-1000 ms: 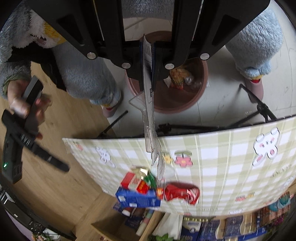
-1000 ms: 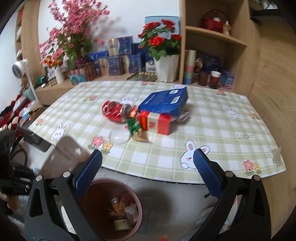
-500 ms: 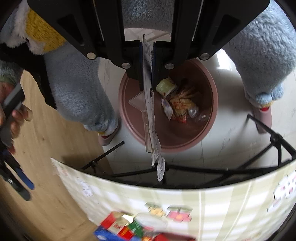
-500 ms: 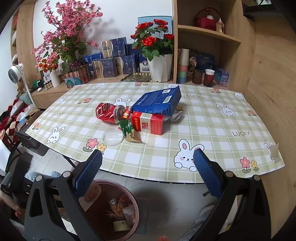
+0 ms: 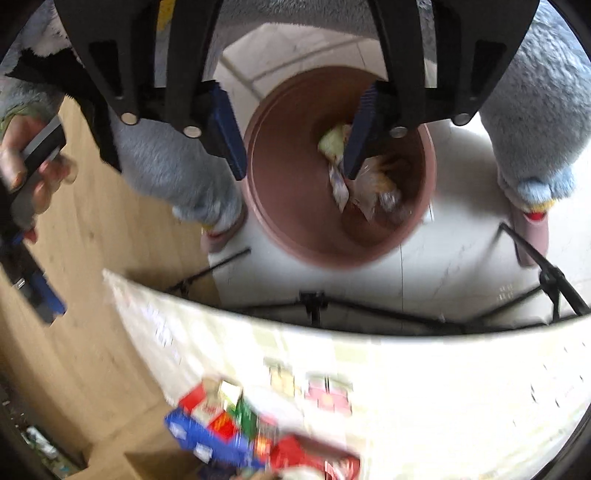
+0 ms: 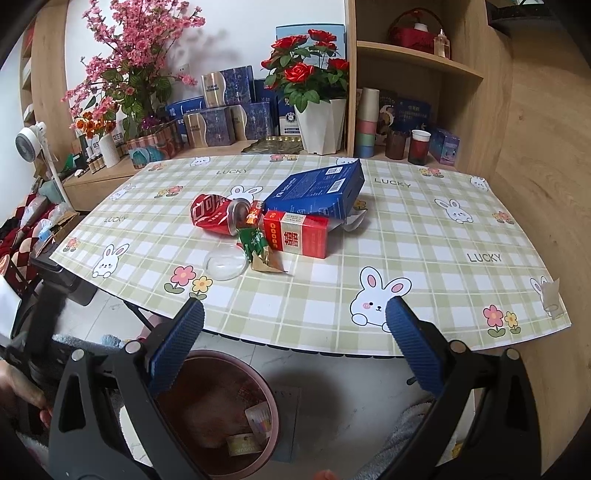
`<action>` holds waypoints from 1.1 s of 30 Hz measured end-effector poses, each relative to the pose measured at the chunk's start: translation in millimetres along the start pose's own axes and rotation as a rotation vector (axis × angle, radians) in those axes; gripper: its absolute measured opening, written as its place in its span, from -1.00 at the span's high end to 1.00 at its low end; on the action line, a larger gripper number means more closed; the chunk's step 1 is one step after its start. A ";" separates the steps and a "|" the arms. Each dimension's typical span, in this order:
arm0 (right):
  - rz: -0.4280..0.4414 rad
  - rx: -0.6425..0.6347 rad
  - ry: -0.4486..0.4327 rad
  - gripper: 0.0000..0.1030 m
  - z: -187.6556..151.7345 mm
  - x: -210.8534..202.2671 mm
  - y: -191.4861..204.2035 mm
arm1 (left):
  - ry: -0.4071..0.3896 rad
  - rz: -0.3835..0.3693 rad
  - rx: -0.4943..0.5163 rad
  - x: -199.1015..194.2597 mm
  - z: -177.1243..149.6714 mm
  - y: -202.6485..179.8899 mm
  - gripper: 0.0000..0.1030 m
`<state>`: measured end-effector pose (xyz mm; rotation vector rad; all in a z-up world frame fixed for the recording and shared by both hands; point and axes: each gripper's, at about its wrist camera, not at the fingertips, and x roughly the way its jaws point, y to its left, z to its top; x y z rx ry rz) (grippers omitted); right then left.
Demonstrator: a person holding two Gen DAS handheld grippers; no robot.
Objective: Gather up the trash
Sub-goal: 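Lower the white card over the bin and open the left gripper, then grasp the blue coffee box with the right gripper while the left reaches for the red can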
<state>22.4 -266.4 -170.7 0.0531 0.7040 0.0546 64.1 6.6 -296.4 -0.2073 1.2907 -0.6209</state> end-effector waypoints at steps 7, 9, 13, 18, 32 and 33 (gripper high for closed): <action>-0.005 0.006 0.002 -0.88 0.3 3.0 -2.2 | -0.200 0.019 0.030 -45.9 22.0 -6.1 -0.18; -0.008 0.010 0.005 -0.88 0.5 4.7 -3.9 | -0.241 0.036 0.033 -55.6 31.3 -7.6 -0.18; -0.015 0.023 0.010 -0.88 -0.1 8.8 -8.9 | -0.303 0.069 0.041 -69.7 50.7 -6.5 -0.18; -0.029 0.042 0.021 -0.88 -0.9 17.0 -17.7 | -0.337 0.107 0.072 -74.7 74.0 -6.6 -0.18; -0.048 0.117 0.073 -0.88 4.4 62.7 -55.0 | -0.379 0.184 0.123 -48.3 177.2 -11.4 -0.03; -0.047 0.123 0.077 -0.88 6.9 68.5 -58.2 | -0.381 0.197 0.131 -43.7 187.2 -10.8 -0.03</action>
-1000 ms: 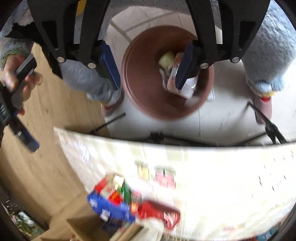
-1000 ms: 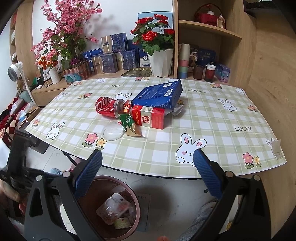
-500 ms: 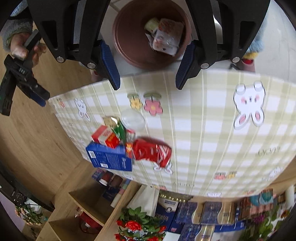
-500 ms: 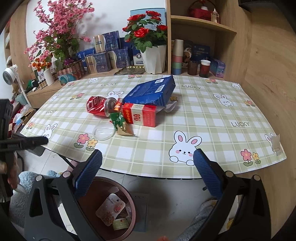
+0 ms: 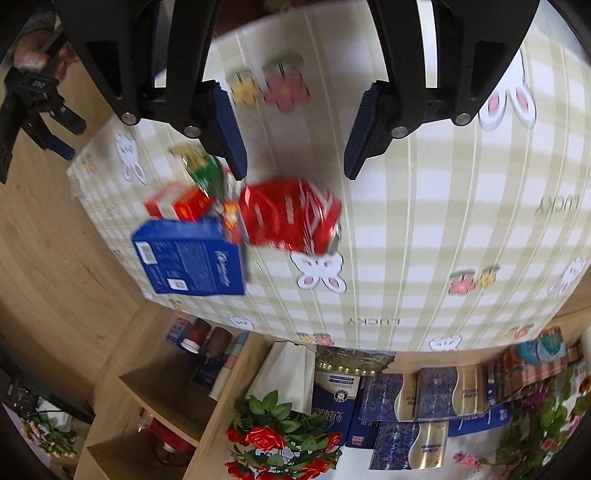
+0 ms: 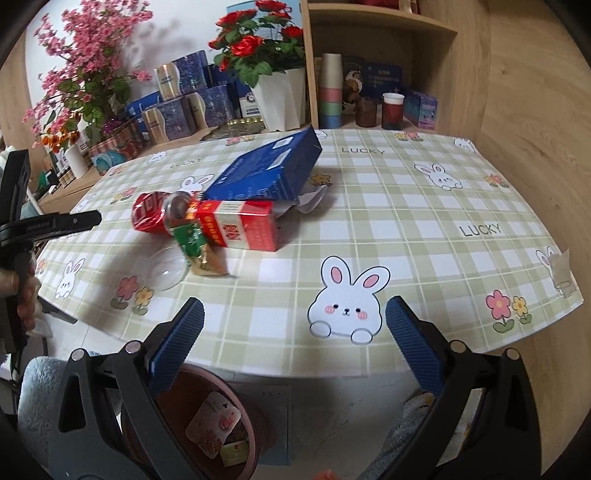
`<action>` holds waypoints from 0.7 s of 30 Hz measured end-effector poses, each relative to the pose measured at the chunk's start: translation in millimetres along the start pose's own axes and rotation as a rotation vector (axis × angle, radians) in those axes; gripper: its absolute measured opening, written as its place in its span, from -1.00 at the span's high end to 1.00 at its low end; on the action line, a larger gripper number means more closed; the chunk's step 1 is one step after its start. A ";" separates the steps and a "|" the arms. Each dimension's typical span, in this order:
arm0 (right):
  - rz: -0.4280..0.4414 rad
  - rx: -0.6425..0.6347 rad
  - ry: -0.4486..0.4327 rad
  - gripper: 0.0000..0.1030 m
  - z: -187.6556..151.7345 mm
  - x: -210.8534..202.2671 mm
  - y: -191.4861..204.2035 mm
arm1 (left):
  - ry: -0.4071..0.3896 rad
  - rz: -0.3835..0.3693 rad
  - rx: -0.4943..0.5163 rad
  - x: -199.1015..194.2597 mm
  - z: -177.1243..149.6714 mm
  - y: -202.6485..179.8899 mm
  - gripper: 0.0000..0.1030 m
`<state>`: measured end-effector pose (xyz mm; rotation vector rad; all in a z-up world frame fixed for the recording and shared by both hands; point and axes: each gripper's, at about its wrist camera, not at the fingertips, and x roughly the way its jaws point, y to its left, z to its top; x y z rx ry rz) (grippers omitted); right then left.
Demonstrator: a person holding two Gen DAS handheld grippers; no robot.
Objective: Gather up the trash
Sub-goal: 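Grasp the blue coffee box with the right gripper while the left reaches for the red can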
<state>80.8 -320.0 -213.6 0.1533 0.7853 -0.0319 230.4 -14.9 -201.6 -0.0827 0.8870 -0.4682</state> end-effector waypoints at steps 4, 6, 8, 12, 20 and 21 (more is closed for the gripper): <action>0.005 0.003 0.007 -0.88 13.5 17.0 -5.0 | -0.003 0.022 0.015 22.3 19.6 3.1 0.04; 0.005 0.004 0.001 -0.88 24.3 27.0 -8.1 | 0.000 0.026 0.013 33.3 27.9 5.7 0.04; 0.014 0.016 -0.012 -0.88 35.8 36.0 -12.8 | 0.004 0.029 0.010 42.7 33.1 7.5 0.04; 0.059 0.078 -0.050 -0.88 65.5 58.1 -27.1 | 0.012 0.033 0.014 55.1 37.0 9.9 0.04; 0.190 0.187 -0.016 -0.88 141.6 126.6 -41.4 | 0.002 0.042 0.026 59.7 38.8 12.6 0.04; 0.211 0.217 -0.003 -0.88 148.3 137.8 -43.7 | 0.002 0.041 0.024 60.1 39.2 13.3 0.04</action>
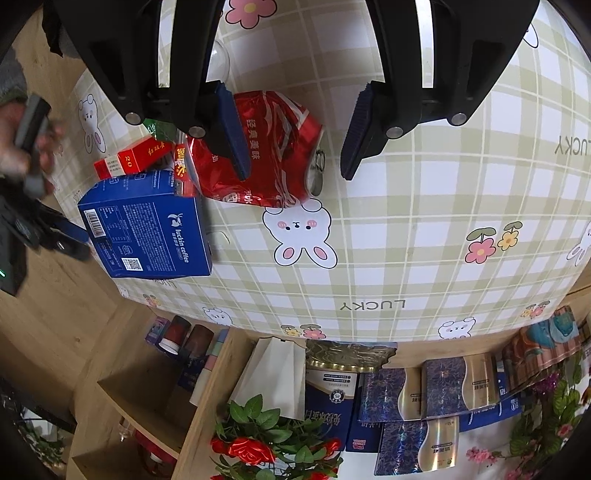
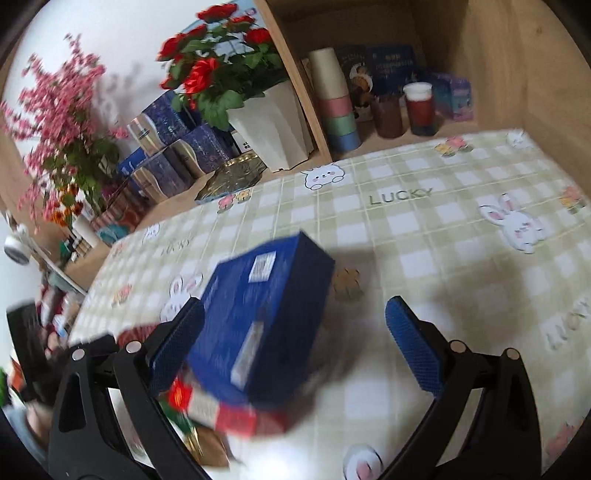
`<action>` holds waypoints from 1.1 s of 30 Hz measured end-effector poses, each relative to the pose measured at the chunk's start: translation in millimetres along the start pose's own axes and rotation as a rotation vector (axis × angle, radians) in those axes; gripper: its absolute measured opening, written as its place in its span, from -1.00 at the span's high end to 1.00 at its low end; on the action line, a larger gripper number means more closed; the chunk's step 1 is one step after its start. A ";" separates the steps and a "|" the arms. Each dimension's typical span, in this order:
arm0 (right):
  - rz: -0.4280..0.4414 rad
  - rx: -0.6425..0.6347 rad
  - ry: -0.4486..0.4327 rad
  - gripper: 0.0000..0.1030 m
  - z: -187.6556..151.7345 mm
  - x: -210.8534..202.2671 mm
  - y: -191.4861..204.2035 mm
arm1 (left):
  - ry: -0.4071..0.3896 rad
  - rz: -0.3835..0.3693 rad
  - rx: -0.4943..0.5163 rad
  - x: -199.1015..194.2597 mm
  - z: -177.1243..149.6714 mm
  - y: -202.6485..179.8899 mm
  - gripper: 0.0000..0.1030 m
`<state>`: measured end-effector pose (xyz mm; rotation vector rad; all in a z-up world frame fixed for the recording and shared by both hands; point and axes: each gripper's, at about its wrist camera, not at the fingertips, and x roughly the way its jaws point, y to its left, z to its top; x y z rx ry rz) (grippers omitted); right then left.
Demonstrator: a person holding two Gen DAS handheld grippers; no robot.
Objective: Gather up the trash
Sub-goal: 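Grasp the blue coffee box with the right gripper while the left reaches for the red can, then grasp the crushed red can with the left gripper while the right lifts the blue box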
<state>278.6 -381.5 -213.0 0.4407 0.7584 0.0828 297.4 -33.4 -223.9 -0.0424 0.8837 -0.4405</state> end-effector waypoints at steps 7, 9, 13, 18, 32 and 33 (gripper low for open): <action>0.007 0.111 0.082 -0.71 11.4 44.4 -12.6 | 0.007 0.002 0.009 3.3 1.9 0.3 0.04; 0.034 0.144 0.106 -0.68 9.0 51.8 -16.1 | 0.010 0.001 0.010 5.3 1.8 -0.2 0.04; 0.087 0.202 0.129 -0.51 5.4 63.2 -23.7 | 0.021 -0.002 0.008 9.1 0.1 -1.5 0.04; 0.166 0.240 0.091 0.01 6.8 53.1 -21.2 | 0.034 -0.007 -0.007 13.4 -1.5 0.0 0.04; 0.122 -0.006 -0.207 0.18 32.6 -26.2 36.1 | 0.071 -0.034 -0.066 26.4 -2.6 8.3 0.21; 0.123 -0.018 -0.220 0.18 33.4 -30.9 39.2 | 0.074 -0.038 -0.075 28.1 -2.6 9.4 0.25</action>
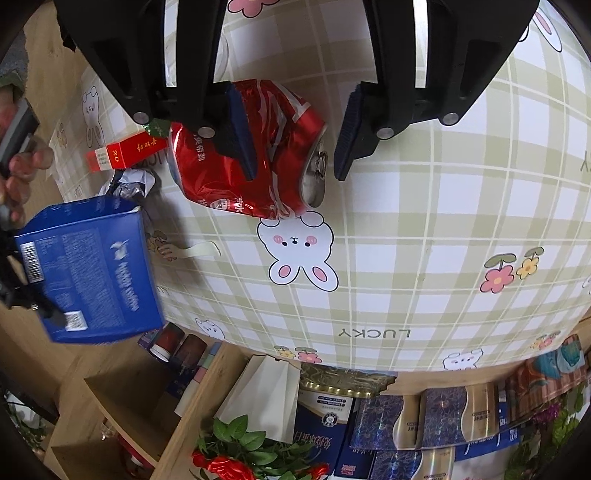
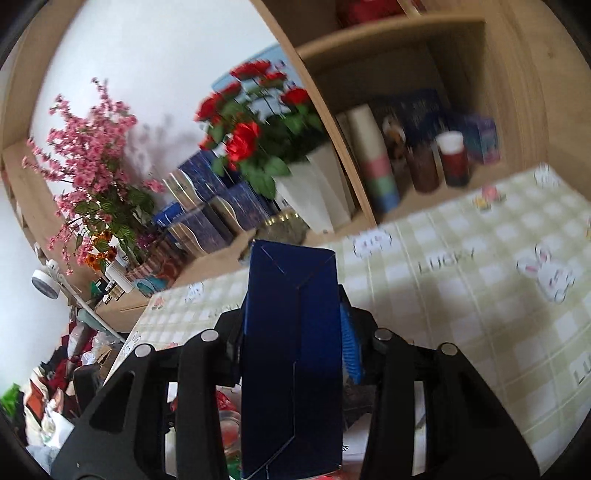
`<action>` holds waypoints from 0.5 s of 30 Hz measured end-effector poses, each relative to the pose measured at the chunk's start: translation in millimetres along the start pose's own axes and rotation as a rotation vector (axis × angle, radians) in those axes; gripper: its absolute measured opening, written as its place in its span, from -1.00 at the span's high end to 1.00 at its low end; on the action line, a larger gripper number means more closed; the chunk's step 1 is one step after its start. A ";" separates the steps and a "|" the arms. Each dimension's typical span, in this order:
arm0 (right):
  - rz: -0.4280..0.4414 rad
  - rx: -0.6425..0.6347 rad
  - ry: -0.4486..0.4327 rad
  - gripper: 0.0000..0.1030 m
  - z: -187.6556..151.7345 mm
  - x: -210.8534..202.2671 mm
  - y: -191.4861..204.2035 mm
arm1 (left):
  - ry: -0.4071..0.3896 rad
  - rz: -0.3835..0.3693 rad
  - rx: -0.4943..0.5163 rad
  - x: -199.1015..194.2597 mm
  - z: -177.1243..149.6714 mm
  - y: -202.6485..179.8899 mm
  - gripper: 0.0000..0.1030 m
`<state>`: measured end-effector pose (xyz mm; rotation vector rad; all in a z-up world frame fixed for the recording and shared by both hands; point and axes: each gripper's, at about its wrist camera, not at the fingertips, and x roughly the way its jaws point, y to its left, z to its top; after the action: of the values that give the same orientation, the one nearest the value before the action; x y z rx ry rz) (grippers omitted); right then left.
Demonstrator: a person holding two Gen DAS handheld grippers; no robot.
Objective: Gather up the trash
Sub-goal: 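Grasp the crushed red can with the left gripper while the right lifts the blue box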
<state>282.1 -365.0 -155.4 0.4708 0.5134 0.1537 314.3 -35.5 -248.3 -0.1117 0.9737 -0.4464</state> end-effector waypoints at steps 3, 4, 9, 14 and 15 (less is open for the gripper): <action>0.008 -0.023 -0.027 0.18 3.9 -9.0 8.2 | 0.000 -0.014 -0.017 3.2 1.3 2.3 0.39; 0.009 -0.029 -0.032 0.18 3.6 -10.5 10.3 | -0.002 -0.012 -0.014 2.9 1.3 1.8 0.40; 0.037 -0.050 -0.048 0.18 1.0 -23.0 18.5 | -0.028 0.009 0.046 -7.4 -1.3 -7.6 0.43; 0.052 -0.030 -0.060 0.18 -5.0 -36.4 20.8 | -0.096 0.033 0.095 -35.1 -4.0 -15.0 0.43; 0.051 -0.035 -0.063 0.18 -6.1 -40.0 22.1 | -0.107 0.038 0.099 -40.4 -4.5 -15.9 0.43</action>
<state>244.0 -353.3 -132.2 0.4532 0.4371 0.1956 286.2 -32.6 -215.0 -0.0276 0.8460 -0.4487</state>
